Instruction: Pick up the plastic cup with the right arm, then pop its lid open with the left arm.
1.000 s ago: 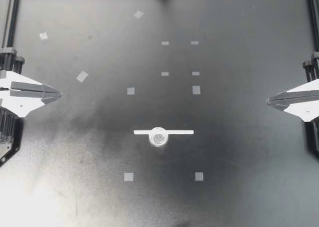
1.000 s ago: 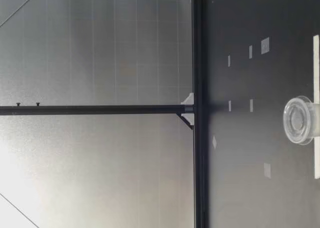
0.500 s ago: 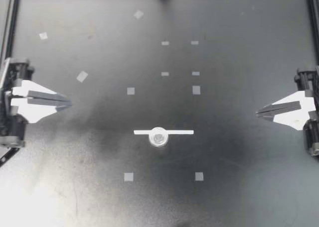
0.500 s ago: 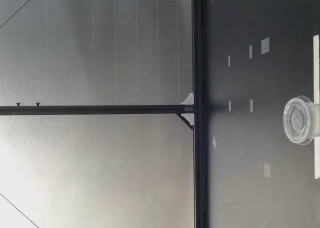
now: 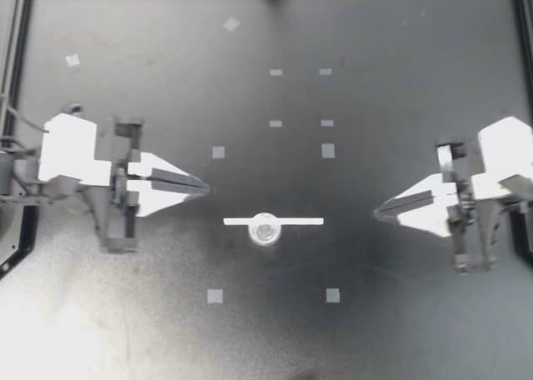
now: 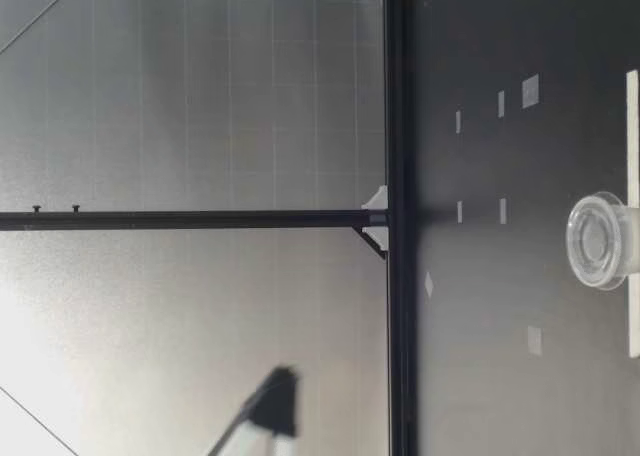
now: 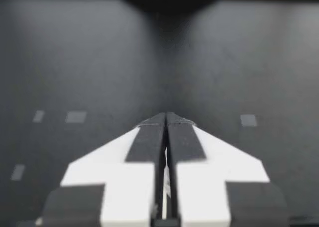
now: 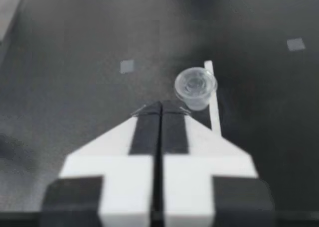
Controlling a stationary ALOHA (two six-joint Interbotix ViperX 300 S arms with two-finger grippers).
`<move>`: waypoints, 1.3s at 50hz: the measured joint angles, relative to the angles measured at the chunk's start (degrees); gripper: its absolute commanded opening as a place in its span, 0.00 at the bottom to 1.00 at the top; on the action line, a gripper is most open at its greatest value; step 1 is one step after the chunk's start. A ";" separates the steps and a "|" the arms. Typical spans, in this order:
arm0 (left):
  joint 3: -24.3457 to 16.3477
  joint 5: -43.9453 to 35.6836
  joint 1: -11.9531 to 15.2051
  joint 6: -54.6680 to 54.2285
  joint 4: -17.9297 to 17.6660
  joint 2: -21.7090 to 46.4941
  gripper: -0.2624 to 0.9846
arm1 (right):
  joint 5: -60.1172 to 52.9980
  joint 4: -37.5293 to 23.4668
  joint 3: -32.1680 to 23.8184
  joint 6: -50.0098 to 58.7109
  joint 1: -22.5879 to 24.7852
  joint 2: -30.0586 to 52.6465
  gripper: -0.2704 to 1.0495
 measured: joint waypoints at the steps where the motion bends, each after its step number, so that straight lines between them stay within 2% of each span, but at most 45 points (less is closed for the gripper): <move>1: -0.26 -0.35 0.00 -0.09 0.00 0.79 0.23 | -0.79 0.00 -0.18 0.00 0.00 0.97 0.39; 10: -3.60 -1.05 0.00 0.00 0.00 9.40 0.23 | -5.45 0.00 -2.02 -0.09 0.09 10.02 0.61; 16: -5.80 -1.32 0.00 0.00 0.00 14.33 0.22 | -6.15 -0.09 -4.04 -0.35 0.18 15.56 0.68; 25: -7.56 -1.23 -0.09 0.00 0.00 18.46 0.23 | -6.33 0.35 -7.73 -0.26 0.18 23.82 0.70; 40: -7.65 -1.32 -0.97 -0.97 0.00 20.04 0.22 | -6.15 0.44 -14.85 -0.70 -1.49 34.54 0.72; 55: -8.88 -1.32 -2.99 -1.14 0.00 23.38 0.22 | -5.36 -0.09 -18.19 -0.70 -1.85 38.85 0.73; 65: -9.76 -1.23 -3.16 -2.20 0.00 24.87 0.22 | -4.66 -0.35 -19.95 -0.70 -1.85 41.22 0.73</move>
